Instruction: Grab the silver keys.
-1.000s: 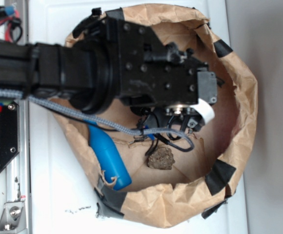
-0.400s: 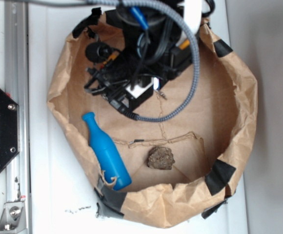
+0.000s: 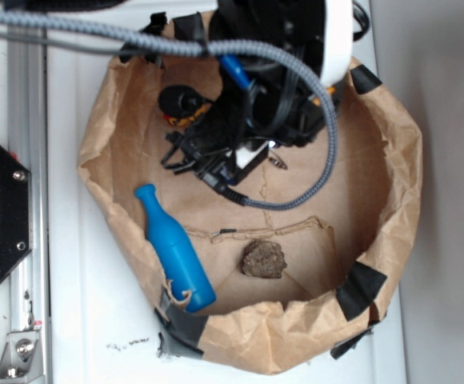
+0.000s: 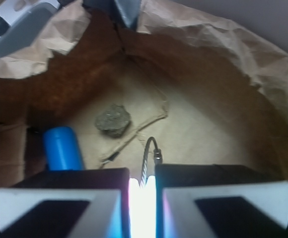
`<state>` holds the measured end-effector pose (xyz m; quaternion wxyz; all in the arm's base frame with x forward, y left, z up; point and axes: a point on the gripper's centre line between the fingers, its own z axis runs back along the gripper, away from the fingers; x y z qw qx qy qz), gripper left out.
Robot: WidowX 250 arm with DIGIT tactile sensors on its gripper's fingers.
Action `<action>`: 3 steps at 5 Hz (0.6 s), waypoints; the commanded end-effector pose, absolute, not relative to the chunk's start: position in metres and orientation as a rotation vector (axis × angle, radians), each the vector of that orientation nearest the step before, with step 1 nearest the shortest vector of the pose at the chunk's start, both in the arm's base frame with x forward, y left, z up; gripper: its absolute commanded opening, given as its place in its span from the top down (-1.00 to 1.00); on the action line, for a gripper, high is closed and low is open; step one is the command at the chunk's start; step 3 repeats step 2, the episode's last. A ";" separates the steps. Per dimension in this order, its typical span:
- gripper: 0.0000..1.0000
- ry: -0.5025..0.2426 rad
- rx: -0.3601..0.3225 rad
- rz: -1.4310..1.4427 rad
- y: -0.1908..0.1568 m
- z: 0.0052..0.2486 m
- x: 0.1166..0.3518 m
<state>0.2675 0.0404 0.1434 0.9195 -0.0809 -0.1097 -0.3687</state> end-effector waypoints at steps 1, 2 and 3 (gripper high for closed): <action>1.00 -0.281 -0.110 -0.647 0.053 0.142 0.286; 1.00 -0.288 -0.079 -0.575 0.066 0.138 0.300; 1.00 -0.288 -0.079 -0.575 0.066 0.138 0.300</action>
